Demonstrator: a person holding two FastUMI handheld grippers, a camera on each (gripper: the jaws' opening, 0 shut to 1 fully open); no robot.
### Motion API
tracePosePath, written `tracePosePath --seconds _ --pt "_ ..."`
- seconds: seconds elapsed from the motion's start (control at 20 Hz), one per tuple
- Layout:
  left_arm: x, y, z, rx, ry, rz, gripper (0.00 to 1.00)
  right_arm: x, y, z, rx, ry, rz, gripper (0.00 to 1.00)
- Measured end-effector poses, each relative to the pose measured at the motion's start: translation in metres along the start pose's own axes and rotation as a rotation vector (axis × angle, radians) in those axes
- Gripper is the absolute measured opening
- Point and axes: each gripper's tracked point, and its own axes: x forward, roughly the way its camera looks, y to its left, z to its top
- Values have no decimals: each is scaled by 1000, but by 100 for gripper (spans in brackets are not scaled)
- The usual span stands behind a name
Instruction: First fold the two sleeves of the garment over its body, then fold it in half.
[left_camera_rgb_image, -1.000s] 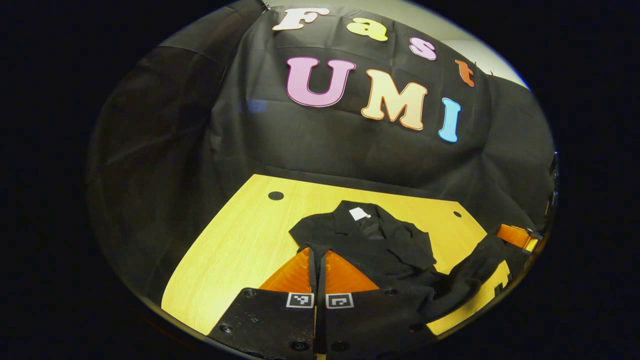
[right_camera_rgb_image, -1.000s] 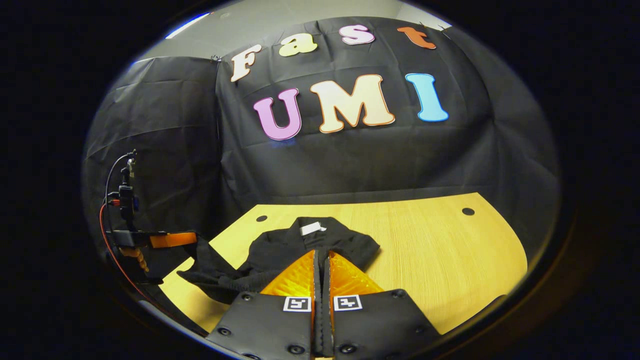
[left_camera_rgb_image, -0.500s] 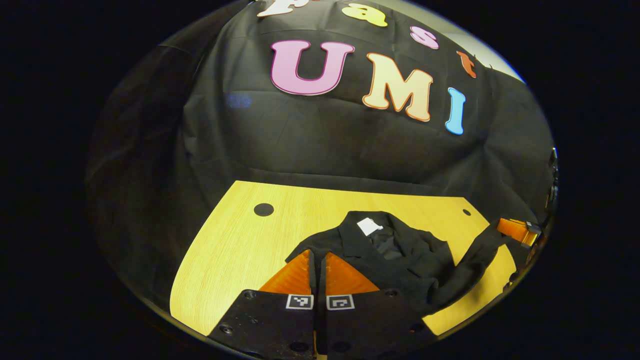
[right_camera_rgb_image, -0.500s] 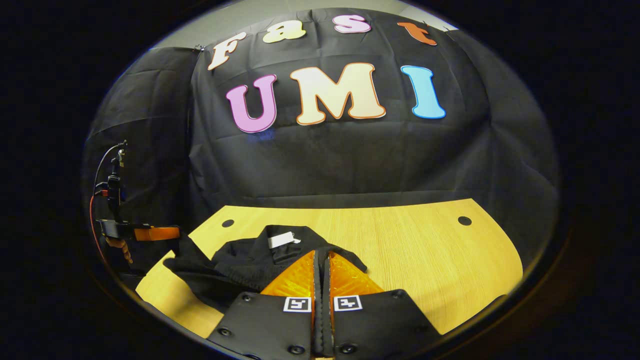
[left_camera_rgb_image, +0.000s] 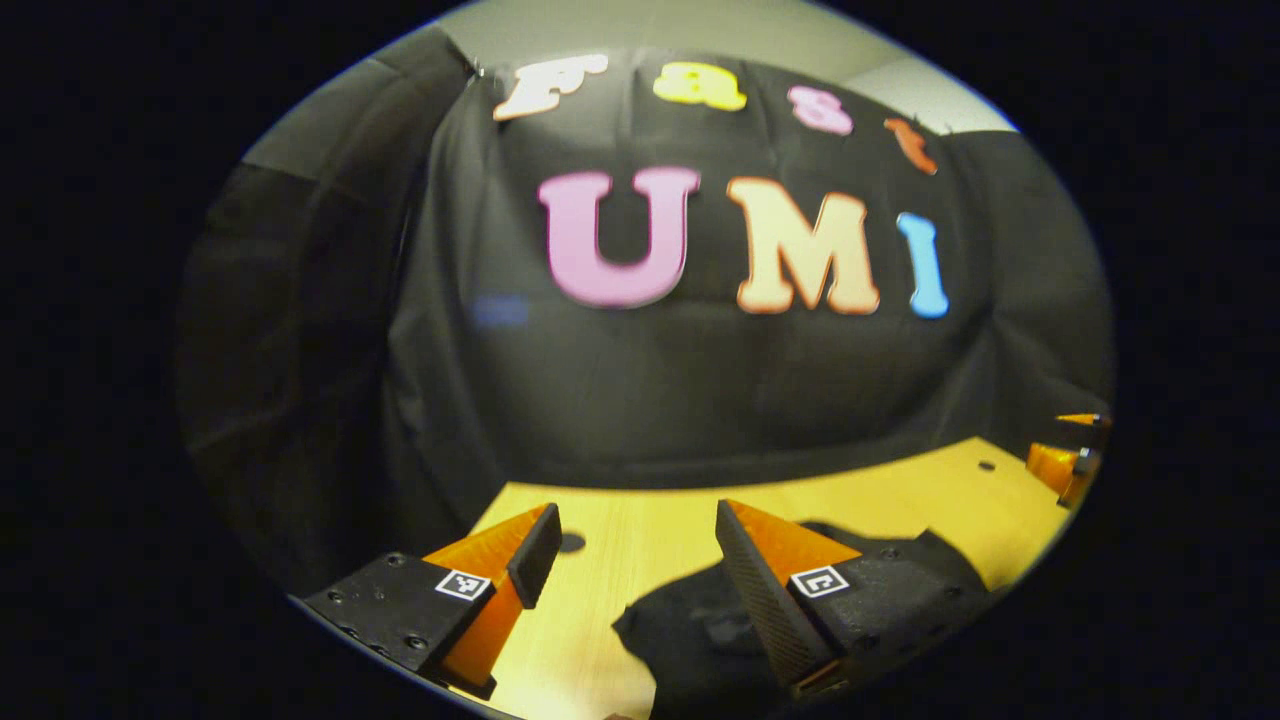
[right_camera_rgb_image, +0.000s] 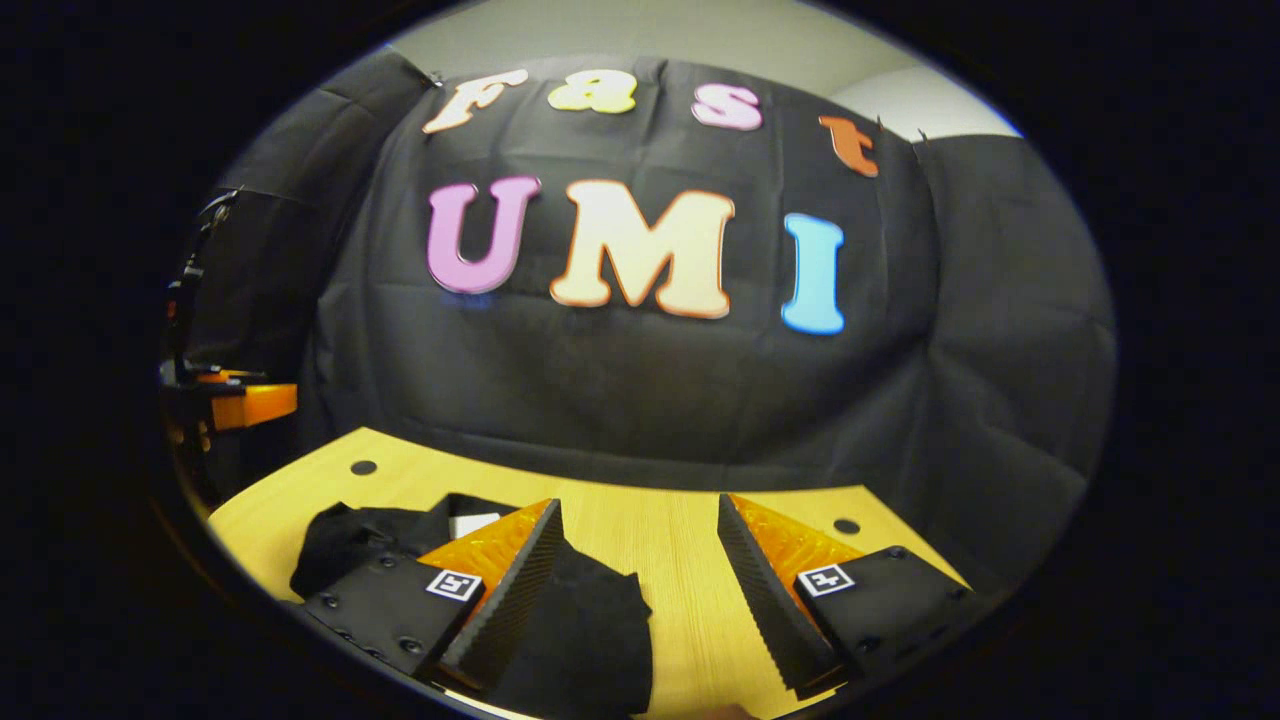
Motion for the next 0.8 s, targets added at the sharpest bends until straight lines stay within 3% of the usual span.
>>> tracePosePath --seconds 0.1,0.3,0.45,0.8 --pt "-28 -13 31 -1 -81 -7 93 -38 3 25 -12 -96 32 98" --pt "-93 -38 63 8 -134 9 92 -121 5 53 35 -222 96 99" --pt "-142 -61 72 2 -150 2 92 -177 0 56 82 -253 131 100" --pt "-230 -91 101 -1 -221 7 92 -260 -33 40 132 -263 118 97"
